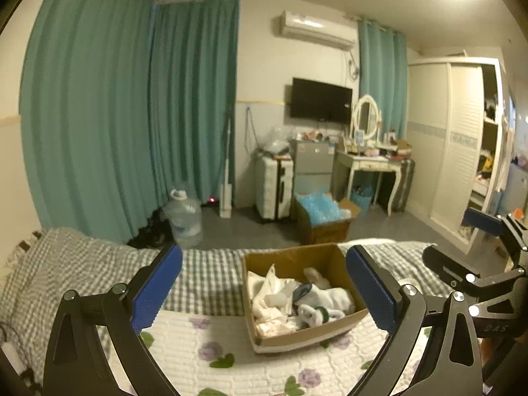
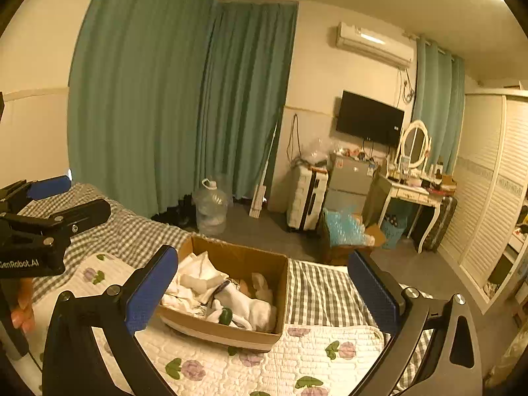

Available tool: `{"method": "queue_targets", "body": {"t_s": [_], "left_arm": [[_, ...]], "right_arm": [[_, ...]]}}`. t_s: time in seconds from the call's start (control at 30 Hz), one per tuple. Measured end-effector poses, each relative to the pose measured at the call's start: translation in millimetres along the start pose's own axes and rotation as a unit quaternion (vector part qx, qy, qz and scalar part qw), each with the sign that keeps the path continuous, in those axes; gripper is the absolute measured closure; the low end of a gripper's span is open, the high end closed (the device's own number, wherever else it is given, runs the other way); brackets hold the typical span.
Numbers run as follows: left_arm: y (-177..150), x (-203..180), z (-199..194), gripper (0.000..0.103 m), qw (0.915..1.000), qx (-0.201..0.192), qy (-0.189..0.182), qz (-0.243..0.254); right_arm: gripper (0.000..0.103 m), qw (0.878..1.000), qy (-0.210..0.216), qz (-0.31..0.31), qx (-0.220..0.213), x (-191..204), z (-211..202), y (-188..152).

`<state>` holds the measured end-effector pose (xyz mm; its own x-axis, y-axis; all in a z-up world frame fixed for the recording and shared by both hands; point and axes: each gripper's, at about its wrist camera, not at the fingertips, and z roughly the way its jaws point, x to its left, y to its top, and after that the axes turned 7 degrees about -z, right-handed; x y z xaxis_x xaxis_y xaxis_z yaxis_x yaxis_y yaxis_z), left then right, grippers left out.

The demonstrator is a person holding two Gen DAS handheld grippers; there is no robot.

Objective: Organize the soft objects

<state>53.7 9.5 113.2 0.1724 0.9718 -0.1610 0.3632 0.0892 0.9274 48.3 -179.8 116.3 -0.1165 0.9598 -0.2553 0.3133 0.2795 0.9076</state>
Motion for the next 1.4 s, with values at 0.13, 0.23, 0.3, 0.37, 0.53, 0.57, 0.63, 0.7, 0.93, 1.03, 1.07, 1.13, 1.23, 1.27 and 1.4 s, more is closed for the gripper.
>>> {"method": "queue_targets", "body": {"t_s": [0.13, 0.23, 0.3, 0.37, 0.53, 0.57, 0.63, 0.7, 0.93, 1.03, 1.07, 1.13, 1.23, 1.27, 1.4], "left_arm": [[-1.0, 1.2, -20.0, 0.002, 0.9999, -0.013, 0.004, 0.000], [-5.5, -0.6, -29.3, 0.002, 0.9997, -0.022, 0.008, 0.000], [-10.9, -2.2, -32.0, 0.002, 0.9996, -0.027, 0.011, 0.003], [-16.0, -4.3, -31.8, 0.002, 0.9995, -0.029, 0.013, 0.008], [-34.7, -2.3, -19.0, 0.002, 0.9999, -0.010, 0.005, 0.001], [-39.4, -1.9, -14.8, 0.002, 1.0000, -0.005, 0.008, 0.000], [-48.8, -0.7, -4.3, 0.002, 0.9999, 0.001, 0.016, 0.003], [-57.3, -0.4, 0.5, 0.002, 0.9997, 0.004, 0.022, 0.009], [-78.2, 3.6, 22.3, 0.002, 0.9991, 0.031, 0.029, 0.005], [-82.0, 5.6, 27.4, 0.002, 0.9987, 0.039, 0.033, 0.004], [-83.2, 6.4, 28.5, 0.002, 0.9986, 0.041, 0.034, 0.003], [-84.9, 8.0, 28.5, 0.002, 0.9984, 0.043, 0.036, 0.002], [-87.2, 9.8, 30.4, 0.002, 0.9982, 0.046, 0.039, 0.004], [-87.7, 10.2, 31.0, 0.002, 0.9981, 0.048, 0.040, 0.005], [-89.2, 10.9, 29.8, 0.002, 0.9978, 0.051, 0.042, 0.006]], "right_arm": [[0.000, 1.000, 0.003, 0.003, -0.009, 5.2, -22.9, -0.5], [0.000, 1.000, 0.001, 0.007, -0.017, 7.4, -35.0, -2.7], [0.000, 1.000, -0.001, 0.004, -0.017, 9.1, -39.5, -6.8], [0.000, 1.000, -0.003, 0.005, -0.017, 10.5, -41.8, -13.2], [0.000, 1.000, -0.009, 0.010, -0.010, 11.4, -33.5, -35.5], [0.000, 1.000, -0.011, 0.010, -0.006, 11.7, -30.0, -40.6], [0.000, 1.000, -0.007, 0.014, 0.007, 11.6, -20.5, -51.2], [0.000, 1.000, -0.005, 0.019, 0.014, 9.6, -12.2, -59.8], [0.000, 0.999, 0.002, 0.032, 0.042, 7.3, 11.6, -83.2], [0.000, 0.998, 0.005, 0.034, 0.048, 8.2, 16.6, -87.5], [0.000, 0.998, 0.005, 0.035, 0.049, 8.2, 17.6, -88.6], [0.000, 0.998, 0.007, 0.036, 0.051, 9.3, 19.9, -90.5], [0.000, 0.998, 0.008, 0.036, 0.053, 11.1, 21.3, -91.8], [0.000, 0.998, 0.008, 0.036, 0.054, 12.0, 21.6, -92.5], [0.000, 0.998, 0.010, 0.038, 0.058, 13.3, 21.6, -92.8]]}}
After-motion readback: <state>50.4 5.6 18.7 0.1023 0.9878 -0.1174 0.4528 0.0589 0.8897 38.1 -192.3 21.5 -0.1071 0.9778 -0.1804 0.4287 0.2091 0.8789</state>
